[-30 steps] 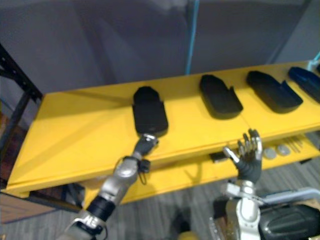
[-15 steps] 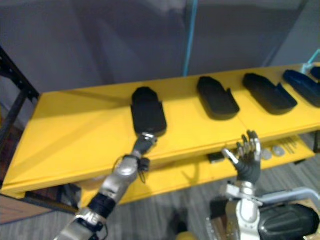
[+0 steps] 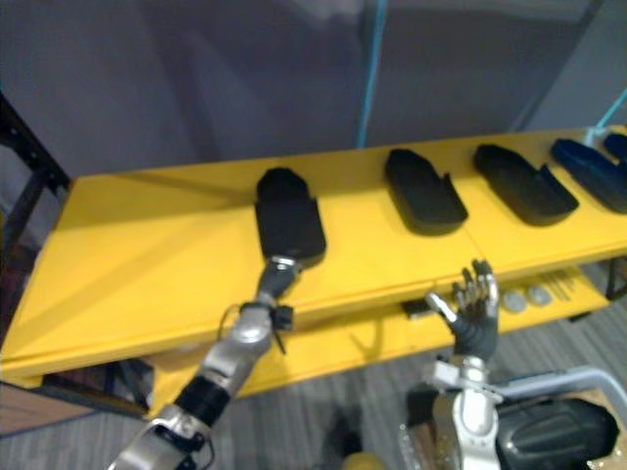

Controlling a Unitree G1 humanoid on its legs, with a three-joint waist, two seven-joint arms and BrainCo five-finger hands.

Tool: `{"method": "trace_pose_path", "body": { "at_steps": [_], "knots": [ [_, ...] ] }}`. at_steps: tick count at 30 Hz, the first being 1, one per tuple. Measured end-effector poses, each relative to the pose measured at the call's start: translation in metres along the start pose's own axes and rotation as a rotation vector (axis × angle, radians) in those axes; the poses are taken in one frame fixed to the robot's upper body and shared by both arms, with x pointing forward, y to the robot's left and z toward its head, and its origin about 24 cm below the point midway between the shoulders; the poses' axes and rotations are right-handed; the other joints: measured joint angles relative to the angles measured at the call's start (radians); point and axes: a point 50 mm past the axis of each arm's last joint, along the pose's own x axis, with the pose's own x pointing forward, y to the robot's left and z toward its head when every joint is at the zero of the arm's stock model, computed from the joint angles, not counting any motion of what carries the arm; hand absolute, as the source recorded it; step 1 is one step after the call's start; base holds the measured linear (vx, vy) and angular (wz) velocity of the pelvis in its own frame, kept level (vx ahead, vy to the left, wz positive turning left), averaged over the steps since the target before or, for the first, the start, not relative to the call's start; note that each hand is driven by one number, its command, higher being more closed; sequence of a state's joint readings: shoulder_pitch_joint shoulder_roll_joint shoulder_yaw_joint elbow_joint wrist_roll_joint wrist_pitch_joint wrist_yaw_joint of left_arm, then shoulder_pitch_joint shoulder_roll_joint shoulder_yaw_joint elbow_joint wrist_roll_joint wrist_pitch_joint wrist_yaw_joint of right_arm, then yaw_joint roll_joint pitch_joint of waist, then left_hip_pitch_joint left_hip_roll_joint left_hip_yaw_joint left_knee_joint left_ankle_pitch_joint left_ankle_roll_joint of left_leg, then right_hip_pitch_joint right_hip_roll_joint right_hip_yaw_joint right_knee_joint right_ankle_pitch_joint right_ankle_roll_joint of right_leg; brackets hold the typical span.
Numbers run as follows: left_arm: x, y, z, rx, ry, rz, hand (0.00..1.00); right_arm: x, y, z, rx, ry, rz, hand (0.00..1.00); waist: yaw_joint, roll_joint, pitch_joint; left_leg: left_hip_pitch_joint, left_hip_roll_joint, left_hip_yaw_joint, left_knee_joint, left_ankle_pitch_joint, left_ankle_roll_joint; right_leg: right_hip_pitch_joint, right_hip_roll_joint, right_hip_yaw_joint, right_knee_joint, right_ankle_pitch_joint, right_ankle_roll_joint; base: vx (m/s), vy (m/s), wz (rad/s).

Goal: Walk over and take plastic housings, then place them on the shelf

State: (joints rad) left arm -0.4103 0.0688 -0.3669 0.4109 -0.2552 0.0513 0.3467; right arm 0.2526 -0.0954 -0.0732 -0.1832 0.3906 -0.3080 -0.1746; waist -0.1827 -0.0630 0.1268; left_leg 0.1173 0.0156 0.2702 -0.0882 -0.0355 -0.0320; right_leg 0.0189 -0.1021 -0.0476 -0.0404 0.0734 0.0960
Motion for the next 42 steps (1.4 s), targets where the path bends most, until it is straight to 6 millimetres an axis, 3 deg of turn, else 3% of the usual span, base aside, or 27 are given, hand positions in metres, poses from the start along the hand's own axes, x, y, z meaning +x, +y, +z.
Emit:
{"method": "trace_pose_path", "body": {
  "at_steps": [15, 32, 33, 42],
  "knots": [
    [0.009, 0.0, 0.012, 0.013, -0.028, 0.03, 1.0, -0.002, 0.004, -0.004, 0.021, 0.012, -0.011, 0.0, -0.003, -0.019, 0.016, -0.015, 0.0, -0.006, 0.0, 0.003, 0.001, -0.019, 0.001, 0.002, 0.012, -0.003, -0.004, 0.0, 0.0, 0.0],
    [0.015, 0.003, 0.022, -0.001, -0.057, 0.057, 1.0, -0.005, 0.011, -0.004, 0.048, 0.0, 0.007, 0.0, -0.007, -0.019, 0.043, -0.015, 0.001, -0.006, 0.0, 0.003, 0.001, -0.022, 0.004, 0.015, 0.016, -0.004, -0.007, 0.0, 0.0, 0.0],
    [0.015, 0.003, 0.023, 0.0, -0.057, 0.057, 0.0, -0.005, 0.011, -0.004, 0.049, -0.002, 0.007, 0.0, -0.007, -0.019, 0.043, -0.015, 0.001, -0.006, 0.0, 0.003, 0.001, -0.022, 0.004, 0.015, 0.016, -0.005, -0.008, 0.0, 0.0, 0.0],
    [0.015, 0.002, 0.023, 0.035, -0.078, 0.036, 0.0, -0.004, 0.011, -0.001, 0.075, -0.033, 0.005, 0.0, -0.004, -0.017, 0.043, -0.015, 0.001, -0.009, 0.0, 0.003, 0.001, -0.021, 0.004, 0.015, 0.016, -0.006, -0.009, 0.0, 0.0, 0.0]
  ]
}}
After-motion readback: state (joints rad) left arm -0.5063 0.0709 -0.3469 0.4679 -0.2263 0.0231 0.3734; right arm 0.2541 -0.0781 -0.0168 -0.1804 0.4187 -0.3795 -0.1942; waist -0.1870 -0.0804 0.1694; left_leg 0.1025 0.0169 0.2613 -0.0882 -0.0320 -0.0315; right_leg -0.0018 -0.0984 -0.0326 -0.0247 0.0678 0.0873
